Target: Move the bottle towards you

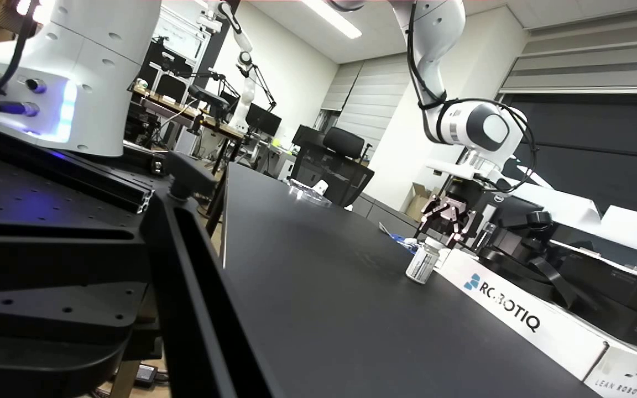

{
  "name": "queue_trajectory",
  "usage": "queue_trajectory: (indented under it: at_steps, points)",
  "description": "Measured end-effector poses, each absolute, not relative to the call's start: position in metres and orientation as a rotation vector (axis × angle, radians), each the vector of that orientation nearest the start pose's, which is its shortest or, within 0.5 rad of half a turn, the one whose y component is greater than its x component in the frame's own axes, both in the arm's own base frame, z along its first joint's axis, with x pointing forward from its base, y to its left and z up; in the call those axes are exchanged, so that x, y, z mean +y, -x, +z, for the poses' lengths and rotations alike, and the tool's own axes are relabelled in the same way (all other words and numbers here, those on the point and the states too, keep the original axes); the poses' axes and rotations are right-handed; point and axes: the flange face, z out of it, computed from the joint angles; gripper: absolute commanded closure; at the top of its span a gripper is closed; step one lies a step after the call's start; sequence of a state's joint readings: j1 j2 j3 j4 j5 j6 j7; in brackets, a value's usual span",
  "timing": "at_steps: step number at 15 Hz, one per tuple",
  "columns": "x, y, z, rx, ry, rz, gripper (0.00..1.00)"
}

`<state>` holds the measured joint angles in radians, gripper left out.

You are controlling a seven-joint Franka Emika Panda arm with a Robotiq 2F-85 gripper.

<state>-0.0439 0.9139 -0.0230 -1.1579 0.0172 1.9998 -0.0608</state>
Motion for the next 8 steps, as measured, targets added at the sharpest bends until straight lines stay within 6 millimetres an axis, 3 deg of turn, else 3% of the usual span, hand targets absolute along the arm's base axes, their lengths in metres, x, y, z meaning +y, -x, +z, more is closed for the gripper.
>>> queue_trajectory:
  at_steps: [8]
  points:
    - [-0.051,-0.753,0.222,0.006,3.156,0.133,0.0]
